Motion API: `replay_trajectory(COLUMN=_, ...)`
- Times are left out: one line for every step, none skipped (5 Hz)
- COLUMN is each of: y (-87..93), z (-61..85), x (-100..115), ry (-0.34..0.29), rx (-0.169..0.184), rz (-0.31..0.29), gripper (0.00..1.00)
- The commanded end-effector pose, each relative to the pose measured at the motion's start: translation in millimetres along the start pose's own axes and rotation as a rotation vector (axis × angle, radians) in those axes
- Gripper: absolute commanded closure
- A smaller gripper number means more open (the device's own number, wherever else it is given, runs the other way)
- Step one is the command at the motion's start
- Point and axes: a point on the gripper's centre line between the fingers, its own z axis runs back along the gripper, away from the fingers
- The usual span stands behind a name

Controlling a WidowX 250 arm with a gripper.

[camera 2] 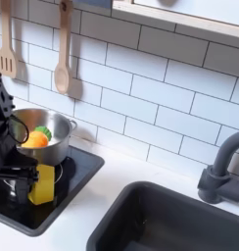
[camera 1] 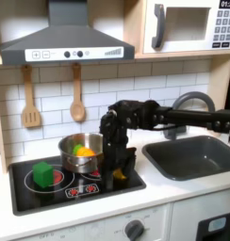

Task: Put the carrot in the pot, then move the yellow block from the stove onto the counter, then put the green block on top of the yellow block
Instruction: 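Move the yellow block from the stove onto the counter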

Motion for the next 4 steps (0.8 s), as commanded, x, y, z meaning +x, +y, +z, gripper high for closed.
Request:
replay_trajectory(y=-1.0, z=9.8, x=-5, ry=-0.022, rx=-0.001, rz=-0.012, gripper=0.00)
replay_trajectory(y=-4.4, z=24.4, x=0, ry=-0.047, rx=-0.014, rz=-0.029, gripper=0.00)
replay_trajectory(y=-8.7, z=25.4, x=0, ry=-0.027, rx=-0.023, rz=-0.039, gripper=0.00)
replay_trajectory(y=-8.9, z=31.8, x=2, ry=-0.029, rx=-0.018, rz=-0.039, gripper=0.00)
